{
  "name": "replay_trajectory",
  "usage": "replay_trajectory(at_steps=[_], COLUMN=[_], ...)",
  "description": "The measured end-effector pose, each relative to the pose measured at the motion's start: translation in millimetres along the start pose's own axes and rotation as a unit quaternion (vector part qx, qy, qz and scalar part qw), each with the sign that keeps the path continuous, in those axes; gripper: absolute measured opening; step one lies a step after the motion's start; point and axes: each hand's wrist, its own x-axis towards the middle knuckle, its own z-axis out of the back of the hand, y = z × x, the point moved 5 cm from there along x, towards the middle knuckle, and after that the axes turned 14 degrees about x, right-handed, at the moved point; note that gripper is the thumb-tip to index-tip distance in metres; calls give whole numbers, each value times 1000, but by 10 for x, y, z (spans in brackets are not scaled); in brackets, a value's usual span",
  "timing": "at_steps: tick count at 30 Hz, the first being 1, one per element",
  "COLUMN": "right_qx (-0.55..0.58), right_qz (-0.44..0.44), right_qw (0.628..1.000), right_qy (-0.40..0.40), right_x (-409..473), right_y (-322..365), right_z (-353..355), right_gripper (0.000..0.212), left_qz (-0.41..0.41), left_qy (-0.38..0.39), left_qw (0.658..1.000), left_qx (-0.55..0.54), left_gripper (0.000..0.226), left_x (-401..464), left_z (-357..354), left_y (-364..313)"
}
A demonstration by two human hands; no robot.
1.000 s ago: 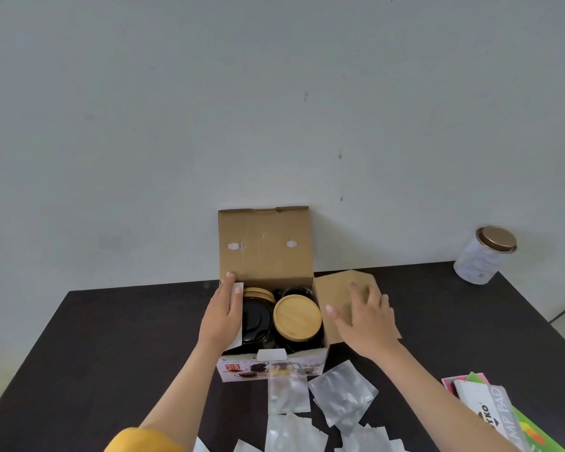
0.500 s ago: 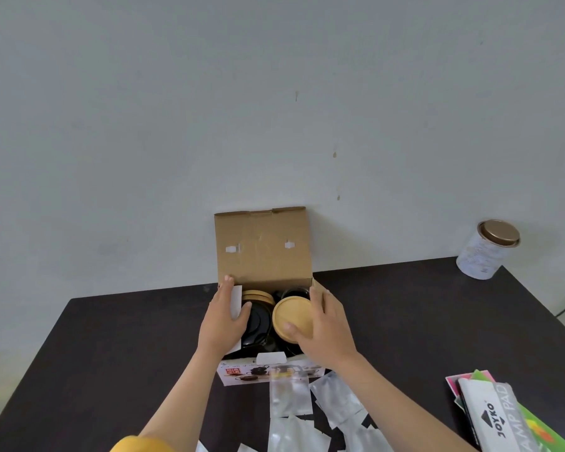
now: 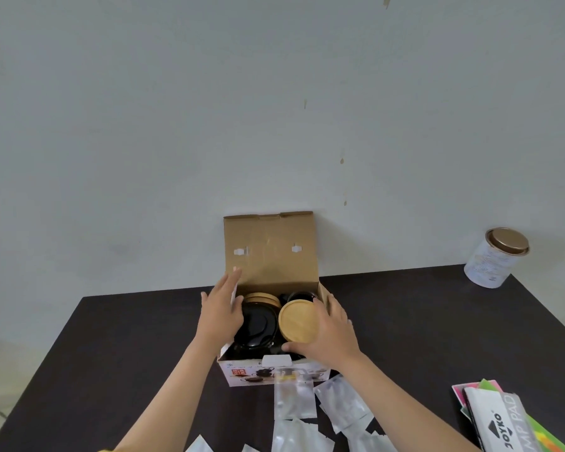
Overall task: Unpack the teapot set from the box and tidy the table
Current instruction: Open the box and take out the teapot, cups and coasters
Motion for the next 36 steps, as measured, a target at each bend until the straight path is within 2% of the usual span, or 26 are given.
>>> replay_trajectory(at_steps=[3, 7, 10, 13, 15, 19, 22, 26, 30, 33, 36], right_qx=[-70, -125, -156, -157, -163, -163, -116, 14, 169, 205, 156], right_qz=[9, 58, 67, 44, 48, 69, 72, 81, 47, -17, -66], right_qw=[997, 990, 984, 982, 980, 981, 988, 997, 984, 978, 983], right_qy=[14, 30, 60, 100, 101, 86, 67, 13, -23, -43, -70], right_x=[43, 110, 142, 181, 193, 199, 192, 118, 90, 79, 16], right_y=[66, 238, 353, 404, 440, 469, 425, 411, 215, -199, -697], right_z=[17, 8, 2, -15, -15, 24, 81, 259, 491, 635, 800], right_gripper=[124, 125, 121, 116, 105, 85, 86, 96, 98, 103, 104], left_qz=[-16, 17, 56, 96, 119, 130, 132, 134, 105, 92, 103], left_qy=[13, 71, 120, 152, 129, 60, 64, 71, 50, 66, 101], left_qw=[993, 970, 957, 958, 964, 960, 956, 940, 955, 969, 962], left_qx=[113, 231, 258, 222, 199, 243, 256, 306, 271, 220, 230], left_gripper=[49, 48, 58, 76, 81, 83, 84, 81, 75, 99, 132], left_x=[6, -76, -154, -236, -300, -365, -365, -382, -447, -573, -666], left_z=[206, 271, 103, -184, -326, -390, -389, -357, -381, -523, -698], left_y=[78, 167, 221, 172, 107, 65, 72, 2, -288, -636, -899])
